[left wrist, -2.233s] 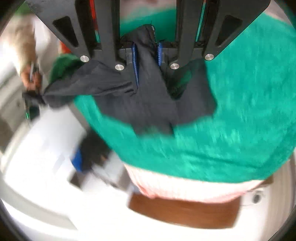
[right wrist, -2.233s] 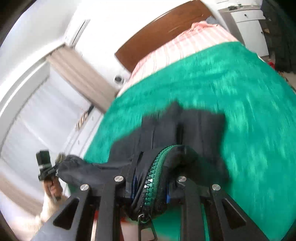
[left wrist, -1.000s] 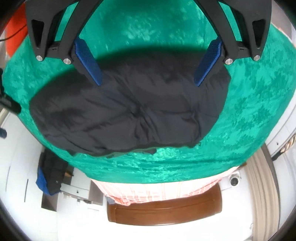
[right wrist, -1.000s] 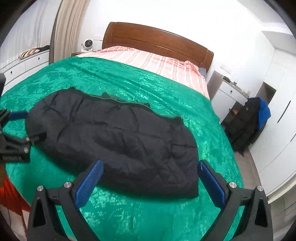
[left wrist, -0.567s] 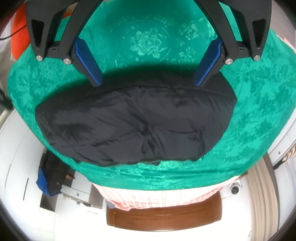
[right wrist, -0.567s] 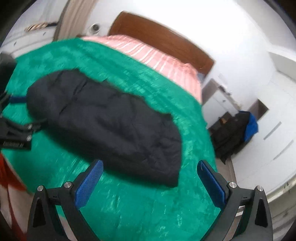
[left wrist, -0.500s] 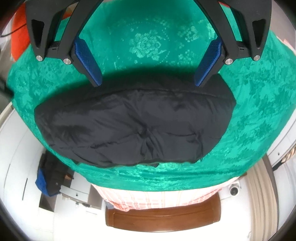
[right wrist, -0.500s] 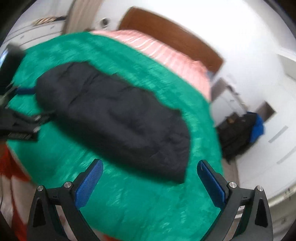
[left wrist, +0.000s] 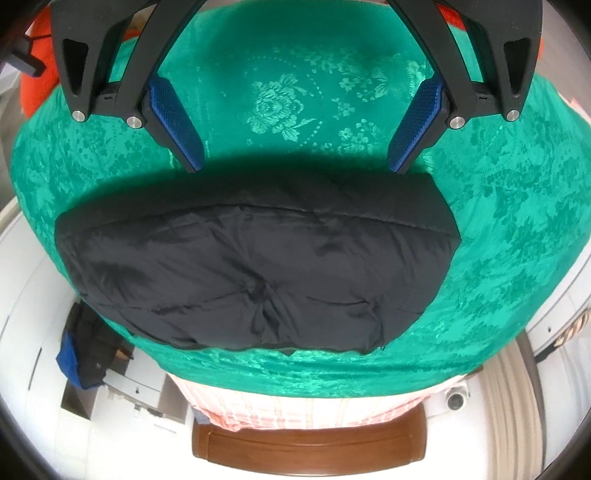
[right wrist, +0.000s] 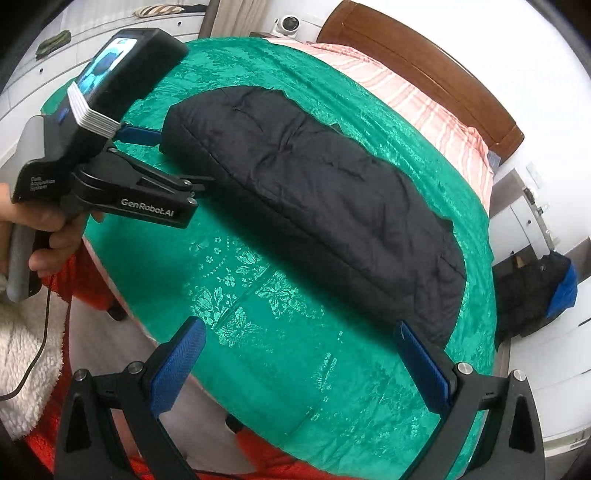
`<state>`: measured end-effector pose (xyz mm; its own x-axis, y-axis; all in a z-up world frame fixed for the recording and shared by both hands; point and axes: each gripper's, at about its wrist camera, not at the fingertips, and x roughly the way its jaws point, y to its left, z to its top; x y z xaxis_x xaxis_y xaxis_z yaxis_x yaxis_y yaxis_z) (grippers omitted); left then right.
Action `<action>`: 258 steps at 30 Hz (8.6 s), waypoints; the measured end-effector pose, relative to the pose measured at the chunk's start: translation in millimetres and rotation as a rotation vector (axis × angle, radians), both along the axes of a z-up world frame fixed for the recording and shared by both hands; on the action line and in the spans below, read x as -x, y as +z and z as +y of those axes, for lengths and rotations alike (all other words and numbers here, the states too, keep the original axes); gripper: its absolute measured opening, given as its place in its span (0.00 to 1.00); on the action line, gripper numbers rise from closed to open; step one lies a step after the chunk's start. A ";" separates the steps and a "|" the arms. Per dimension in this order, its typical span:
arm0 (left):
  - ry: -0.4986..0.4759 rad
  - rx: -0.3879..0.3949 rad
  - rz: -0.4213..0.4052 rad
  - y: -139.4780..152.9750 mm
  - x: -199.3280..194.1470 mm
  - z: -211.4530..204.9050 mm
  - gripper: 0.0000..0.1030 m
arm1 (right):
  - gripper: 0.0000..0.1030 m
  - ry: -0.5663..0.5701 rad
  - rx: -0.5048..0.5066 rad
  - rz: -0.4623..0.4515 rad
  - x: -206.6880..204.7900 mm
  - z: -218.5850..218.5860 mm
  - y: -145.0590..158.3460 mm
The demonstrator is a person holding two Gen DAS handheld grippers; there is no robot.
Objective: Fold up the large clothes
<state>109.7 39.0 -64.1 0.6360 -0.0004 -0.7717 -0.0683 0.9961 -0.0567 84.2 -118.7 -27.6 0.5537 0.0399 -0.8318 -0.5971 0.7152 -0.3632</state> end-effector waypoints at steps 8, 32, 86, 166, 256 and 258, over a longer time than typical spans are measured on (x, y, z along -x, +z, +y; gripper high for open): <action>-0.004 -0.008 0.014 -5.6 -0.9 -3.1 0.97 | 0.98 0.045 0.006 -0.010 12.9 8.6 7.4; 0.009 -0.050 0.025 -14.5 -3.3 1.8 0.97 | 0.98 -0.013 -0.208 0.029 -8.2 -25.3 -30.1; -0.422 -0.062 0.007 -72.3 -133.8 -137.6 1.00 | 0.99 -0.779 -1.366 0.210 -158.8 -286.8 -144.7; 0.035 0.498 0.041 -42.2 -143.5 268.7 0.39 | 0.79 0.025 -0.774 -0.099 -258.5 177.7 53.9; 0.197 0.018 0.131 -117.1 -24.9 266.9 1.00 | 0.99 -0.386 -0.380 0.015 -155.8 41.3 -54.8; 0.193 0.043 0.132 -112.9 -21.4 270.0 1.00 | 0.99 -0.408 -0.474 0.074 -156.7 21.2 -62.7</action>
<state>131.1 309.0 -177.0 0.5209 0.0770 -0.8501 -0.2672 0.9606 -0.0768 241.0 -97.5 -90.3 0.5435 0.2111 -0.8124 -0.2534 0.9640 0.0810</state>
